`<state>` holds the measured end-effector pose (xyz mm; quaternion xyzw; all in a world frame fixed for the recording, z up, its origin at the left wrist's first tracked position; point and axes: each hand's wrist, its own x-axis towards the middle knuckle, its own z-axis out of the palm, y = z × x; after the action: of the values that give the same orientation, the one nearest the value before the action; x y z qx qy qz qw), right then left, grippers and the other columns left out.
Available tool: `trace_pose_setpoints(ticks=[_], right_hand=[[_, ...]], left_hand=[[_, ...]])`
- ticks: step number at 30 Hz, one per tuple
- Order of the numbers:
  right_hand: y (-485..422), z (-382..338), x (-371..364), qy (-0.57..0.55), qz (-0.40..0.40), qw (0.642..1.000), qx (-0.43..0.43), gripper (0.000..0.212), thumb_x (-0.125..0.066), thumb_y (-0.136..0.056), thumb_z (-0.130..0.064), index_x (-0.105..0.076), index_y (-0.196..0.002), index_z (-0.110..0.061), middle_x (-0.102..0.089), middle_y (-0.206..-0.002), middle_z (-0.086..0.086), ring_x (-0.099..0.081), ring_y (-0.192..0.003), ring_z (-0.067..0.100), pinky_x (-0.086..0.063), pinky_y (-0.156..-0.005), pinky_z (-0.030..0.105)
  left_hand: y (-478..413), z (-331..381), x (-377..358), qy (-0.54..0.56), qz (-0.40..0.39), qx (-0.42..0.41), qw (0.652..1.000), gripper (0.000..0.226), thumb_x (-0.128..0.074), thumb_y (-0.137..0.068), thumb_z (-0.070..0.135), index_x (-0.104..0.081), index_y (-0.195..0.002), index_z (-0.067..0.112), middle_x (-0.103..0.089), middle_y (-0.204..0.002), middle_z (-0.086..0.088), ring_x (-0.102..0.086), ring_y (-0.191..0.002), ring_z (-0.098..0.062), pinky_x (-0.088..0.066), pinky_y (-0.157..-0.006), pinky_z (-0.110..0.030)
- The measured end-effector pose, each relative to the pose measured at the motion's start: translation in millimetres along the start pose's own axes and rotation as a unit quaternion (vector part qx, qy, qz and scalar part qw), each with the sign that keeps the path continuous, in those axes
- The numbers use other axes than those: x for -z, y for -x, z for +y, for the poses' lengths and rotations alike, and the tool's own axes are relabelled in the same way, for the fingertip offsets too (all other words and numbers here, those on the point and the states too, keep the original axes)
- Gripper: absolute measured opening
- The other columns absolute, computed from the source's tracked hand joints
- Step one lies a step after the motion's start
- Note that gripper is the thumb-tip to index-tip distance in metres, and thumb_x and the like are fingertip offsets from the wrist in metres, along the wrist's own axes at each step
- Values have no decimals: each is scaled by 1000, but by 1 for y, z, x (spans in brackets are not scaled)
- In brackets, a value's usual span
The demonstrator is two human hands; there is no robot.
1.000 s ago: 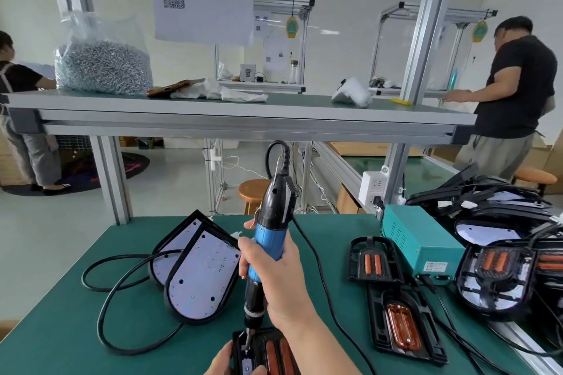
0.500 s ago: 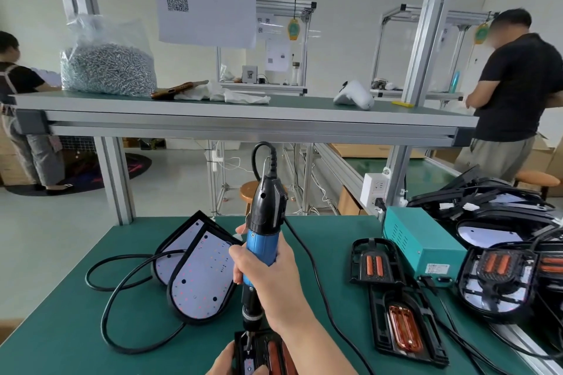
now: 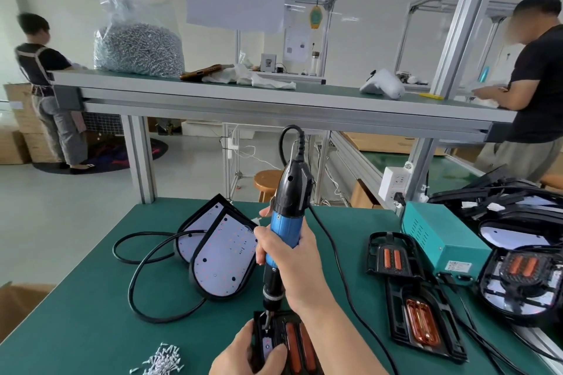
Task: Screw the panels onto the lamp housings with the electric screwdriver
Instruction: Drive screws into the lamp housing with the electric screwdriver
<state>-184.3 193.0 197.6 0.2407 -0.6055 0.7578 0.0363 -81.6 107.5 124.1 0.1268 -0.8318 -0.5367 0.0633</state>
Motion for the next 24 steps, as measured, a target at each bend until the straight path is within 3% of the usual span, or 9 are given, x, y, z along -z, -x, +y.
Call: trace_pose_setpoints(ticks=[2,3,5,9,12,16,24], right_hand=[[0,2,0,-5,5,1000,4,28,-72,-80,-30,-63,-104,-23,-56,-61,4,-53,-58,16,-49,-64,20],[-1,3,0,-7,7,1000,5,26,-73,-79,-31,-63,-103,-25,-56,-61,4,-53,-58,16,-49,-65,20],[-2,4,0,-6,7,1000,9,23,-73,-79,-32,-65,-100,-30,-56,-61,4,-53,-58,16,-49,-65,20],[-4,6,-1,-4,6,1000,11,20,-73,-79,-33,-66,-97,-35,-57,-61,4,-53,-58,17,-50,-65,21],[-6,8,-1,6,6,1000,10,19,-73,-79,-33,-66,-97,-36,-57,-61,4,-53,-59,17,-50,-66,21],[-7,9,-1,18,3,1000,13,19,-71,-81,-32,-65,-99,-35,-56,-61,4,-53,-59,17,-49,-63,20],[-9,12,-1,26,-3,999,27,19,-70,-82,-31,-63,-100,-31,-54,-60,6,-50,-59,17,-47,-61,20]], left_hand=[[2,-8,6,4,-58,-66,996,35,-74,-83,41,-46,-94,58,-45,-71,61,-47,-74,35,-35,-65,5],[3,-9,2,33,-62,-49,996,34,-73,-84,41,-46,-93,59,-46,-71,60,-48,-75,34,-36,-65,4],[0,1,2,35,-18,-24,999,31,-73,-85,39,-48,-91,58,-52,-72,54,-52,-75,29,-38,-65,2],[6,3,0,13,-7,-16,1000,29,-72,-84,39,-52,-93,57,-64,-78,38,-60,-76,17,-42,-66,-4],[5,0,1,7,23,-26,999,31,-71,-85,40,-49,-96,58,-72,-85,13,-63,-79,8,-44,-70,-6],[6,1,0,-10,0,-37,999,26,-69,-84,39,-55,-101,51,-73,-89,7,-64,-81,4,-47,-74,-9],[3,-6,-2,3,-2,-51,999,25,-68,-84,39,-63,-108,36,-67,-83,-4,-54,-65,-2,-43,-65,-12]])
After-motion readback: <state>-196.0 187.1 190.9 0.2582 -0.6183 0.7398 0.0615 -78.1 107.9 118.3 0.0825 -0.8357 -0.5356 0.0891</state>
